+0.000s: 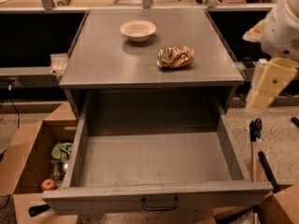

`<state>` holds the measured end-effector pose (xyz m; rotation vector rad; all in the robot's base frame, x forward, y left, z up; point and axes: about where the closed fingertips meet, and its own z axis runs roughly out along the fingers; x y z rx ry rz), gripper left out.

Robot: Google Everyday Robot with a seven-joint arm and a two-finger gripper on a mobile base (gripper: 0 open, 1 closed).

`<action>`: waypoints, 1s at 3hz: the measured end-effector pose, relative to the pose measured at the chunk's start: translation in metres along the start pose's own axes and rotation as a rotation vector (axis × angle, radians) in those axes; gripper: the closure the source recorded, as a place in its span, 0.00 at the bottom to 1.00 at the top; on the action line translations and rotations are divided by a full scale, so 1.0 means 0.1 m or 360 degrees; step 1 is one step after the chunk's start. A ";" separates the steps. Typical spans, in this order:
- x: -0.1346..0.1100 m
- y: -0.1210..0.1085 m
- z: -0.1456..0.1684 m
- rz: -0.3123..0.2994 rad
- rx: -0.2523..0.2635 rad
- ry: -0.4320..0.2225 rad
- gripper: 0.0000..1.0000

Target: Place orange can into top drawer

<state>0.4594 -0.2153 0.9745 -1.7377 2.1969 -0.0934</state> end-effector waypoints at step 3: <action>-0.40 -1.01 0.79 -0.0017 0.0010 -0.0257 0.00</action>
Offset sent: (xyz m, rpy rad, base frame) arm 0.1983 0.0447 -0.0609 0.2710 -0.0875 0.0473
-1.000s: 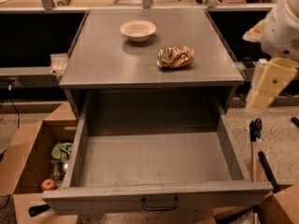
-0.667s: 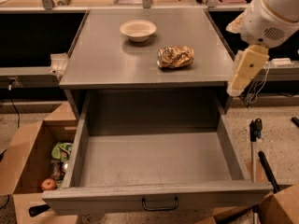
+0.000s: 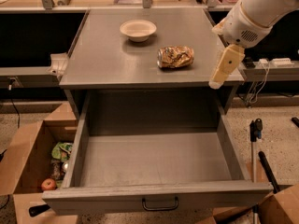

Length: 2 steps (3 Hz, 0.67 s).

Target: Place orange can into top drawer

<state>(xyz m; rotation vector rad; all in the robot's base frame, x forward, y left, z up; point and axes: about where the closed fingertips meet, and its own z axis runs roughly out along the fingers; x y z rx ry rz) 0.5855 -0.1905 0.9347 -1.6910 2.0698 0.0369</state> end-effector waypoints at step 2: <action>-0.18 -0.45 0.44 0.0084 -0.0016 -0.0166 0.00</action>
Offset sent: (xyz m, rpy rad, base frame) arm 0.1078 0.0323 -0.0308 0.2449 0.0058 -0.0297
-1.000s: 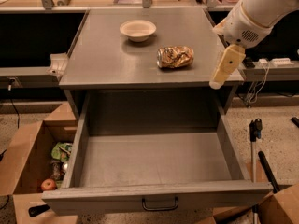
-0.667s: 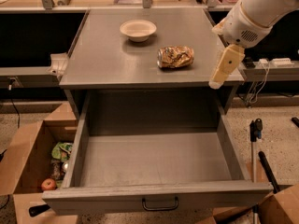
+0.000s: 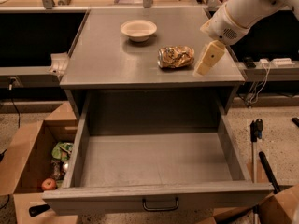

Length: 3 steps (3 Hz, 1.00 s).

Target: Place orange can into top drawer

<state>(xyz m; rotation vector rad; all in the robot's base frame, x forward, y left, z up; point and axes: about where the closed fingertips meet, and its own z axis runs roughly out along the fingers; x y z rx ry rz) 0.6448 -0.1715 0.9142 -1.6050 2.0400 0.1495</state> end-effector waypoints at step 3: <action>-0.11 -0.58 0.70 0.0129 -0.0063 -0.0190 0.00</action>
Offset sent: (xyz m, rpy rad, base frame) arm 0.0940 0.0131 -0.0380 0.1779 0.0263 -0.0445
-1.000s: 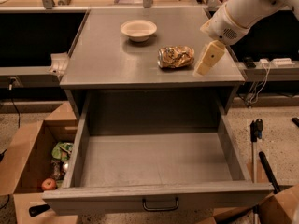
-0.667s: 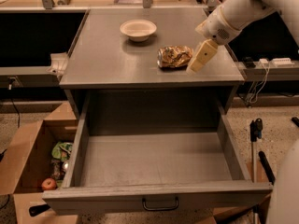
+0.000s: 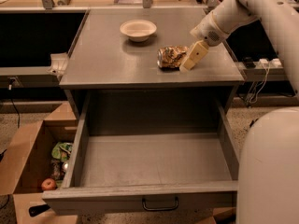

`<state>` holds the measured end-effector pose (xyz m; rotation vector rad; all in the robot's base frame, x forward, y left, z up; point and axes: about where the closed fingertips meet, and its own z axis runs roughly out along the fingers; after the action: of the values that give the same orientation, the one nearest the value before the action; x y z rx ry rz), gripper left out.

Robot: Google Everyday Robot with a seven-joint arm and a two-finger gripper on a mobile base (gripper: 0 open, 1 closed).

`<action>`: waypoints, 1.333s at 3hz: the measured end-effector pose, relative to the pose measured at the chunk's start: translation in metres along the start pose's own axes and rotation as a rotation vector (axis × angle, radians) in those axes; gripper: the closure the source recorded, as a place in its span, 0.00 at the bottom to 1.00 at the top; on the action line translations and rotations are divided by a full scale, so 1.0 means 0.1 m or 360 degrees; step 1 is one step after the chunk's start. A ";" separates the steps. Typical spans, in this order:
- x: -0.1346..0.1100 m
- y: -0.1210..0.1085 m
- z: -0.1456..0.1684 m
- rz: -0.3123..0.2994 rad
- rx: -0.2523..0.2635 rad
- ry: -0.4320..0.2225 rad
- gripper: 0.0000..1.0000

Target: Place orange can into top drawer

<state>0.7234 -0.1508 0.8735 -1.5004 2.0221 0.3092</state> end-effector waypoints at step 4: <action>-0.36 0.31 -0.08 -0.0230 0.0005 -0.0095 0.86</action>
Offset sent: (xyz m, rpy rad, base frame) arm 0.0284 0.0212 -0.0413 -0.0122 0.0709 0.0391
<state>0.6989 -0.1156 0.8959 -1.6064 1.8562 0.2882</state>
